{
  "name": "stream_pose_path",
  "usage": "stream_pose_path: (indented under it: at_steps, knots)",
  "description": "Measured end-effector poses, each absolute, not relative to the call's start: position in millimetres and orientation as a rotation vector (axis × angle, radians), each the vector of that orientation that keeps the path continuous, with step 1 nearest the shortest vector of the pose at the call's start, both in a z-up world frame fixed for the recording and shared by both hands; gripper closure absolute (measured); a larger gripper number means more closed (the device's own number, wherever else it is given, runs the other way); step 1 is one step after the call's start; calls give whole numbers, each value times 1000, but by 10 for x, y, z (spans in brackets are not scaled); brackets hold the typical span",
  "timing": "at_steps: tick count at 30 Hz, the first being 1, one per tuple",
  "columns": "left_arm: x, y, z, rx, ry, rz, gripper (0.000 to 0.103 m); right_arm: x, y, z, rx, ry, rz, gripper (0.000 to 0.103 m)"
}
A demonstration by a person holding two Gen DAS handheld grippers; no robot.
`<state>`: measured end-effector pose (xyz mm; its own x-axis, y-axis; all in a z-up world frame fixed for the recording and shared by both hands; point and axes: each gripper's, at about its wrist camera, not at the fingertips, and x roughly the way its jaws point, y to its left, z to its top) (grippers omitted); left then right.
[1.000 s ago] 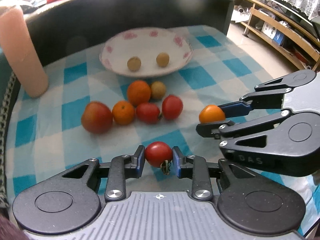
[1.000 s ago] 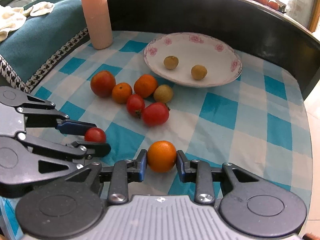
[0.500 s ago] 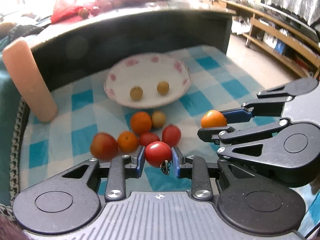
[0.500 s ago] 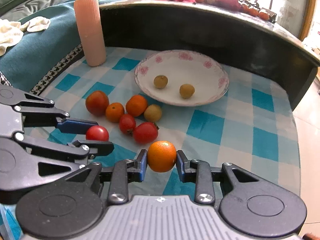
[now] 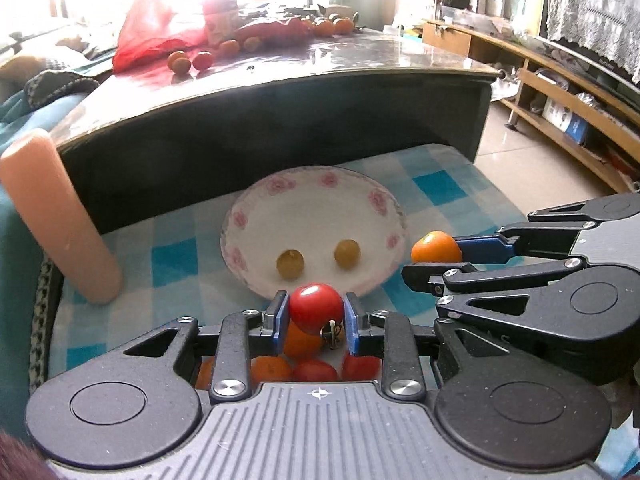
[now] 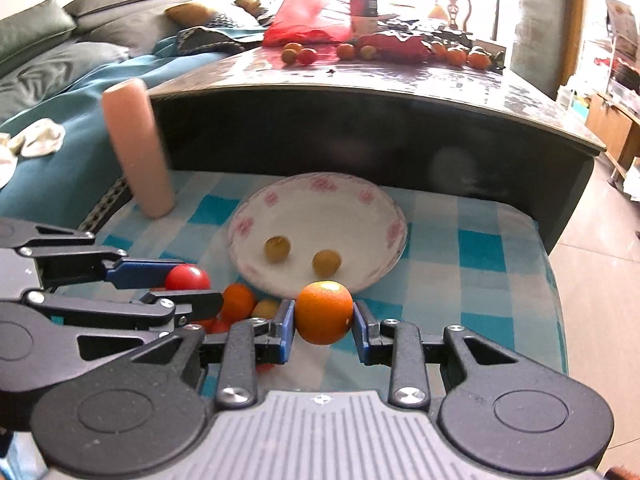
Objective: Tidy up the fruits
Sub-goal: 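Carry the orange and tomato over the white plate and open both grippers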
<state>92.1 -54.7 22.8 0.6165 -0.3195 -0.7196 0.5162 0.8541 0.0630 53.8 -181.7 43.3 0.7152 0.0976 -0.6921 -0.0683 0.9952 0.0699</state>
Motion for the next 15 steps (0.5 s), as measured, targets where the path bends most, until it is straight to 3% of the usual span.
stream_pose_path:
  at_steps: [15]
  knots:
    - [1373,-639,91,268,769,-452,68,1131,-1926,239,15,764,83,57]
